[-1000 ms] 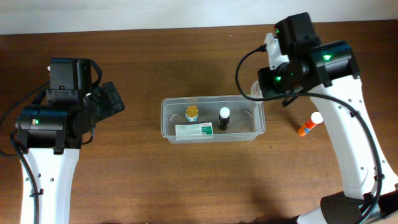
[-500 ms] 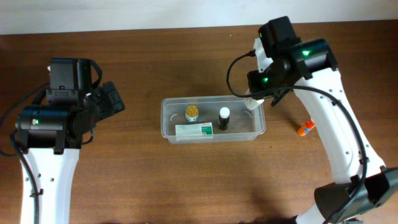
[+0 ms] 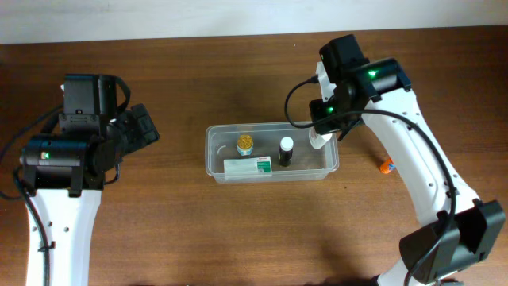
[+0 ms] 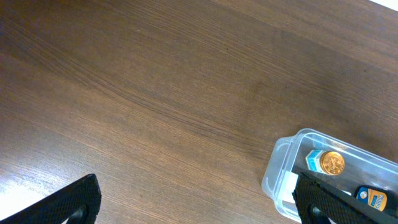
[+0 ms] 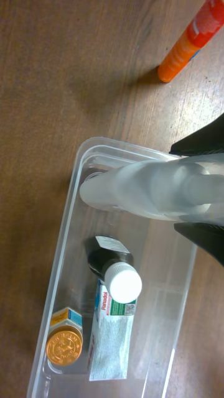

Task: Pack container
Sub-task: 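Carry the spray bottle over the container's right end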

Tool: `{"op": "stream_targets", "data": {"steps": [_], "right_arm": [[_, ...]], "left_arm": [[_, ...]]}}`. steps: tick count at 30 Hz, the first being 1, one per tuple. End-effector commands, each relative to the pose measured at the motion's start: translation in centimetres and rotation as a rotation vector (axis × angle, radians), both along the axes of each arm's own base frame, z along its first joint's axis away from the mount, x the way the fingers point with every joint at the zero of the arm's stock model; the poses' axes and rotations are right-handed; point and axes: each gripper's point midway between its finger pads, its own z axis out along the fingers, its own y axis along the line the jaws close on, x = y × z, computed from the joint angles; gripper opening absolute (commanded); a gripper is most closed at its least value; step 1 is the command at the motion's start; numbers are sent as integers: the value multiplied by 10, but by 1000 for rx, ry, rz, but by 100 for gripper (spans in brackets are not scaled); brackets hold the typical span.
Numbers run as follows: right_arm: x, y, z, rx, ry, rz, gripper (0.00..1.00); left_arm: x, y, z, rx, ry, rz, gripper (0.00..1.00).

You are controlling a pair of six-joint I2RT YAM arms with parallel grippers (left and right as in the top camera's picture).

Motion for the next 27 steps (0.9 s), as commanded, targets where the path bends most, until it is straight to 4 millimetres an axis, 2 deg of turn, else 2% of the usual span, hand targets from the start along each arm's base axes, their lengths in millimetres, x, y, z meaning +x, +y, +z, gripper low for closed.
{"op": "stream_targets", "data": {"steps": [1,12,27], "right_arm": [[0,1,-7,-14,-2,-5,16],[3,-10,-31,-81,5,-23,16],[10,-7,-30,-57,-23,-75,16]], "left_arm": [[-1,4,5,8,-16,17,100],[-1,4,5,8,-16,17,99],[-1,4,5,8,-16,17,99]]}}
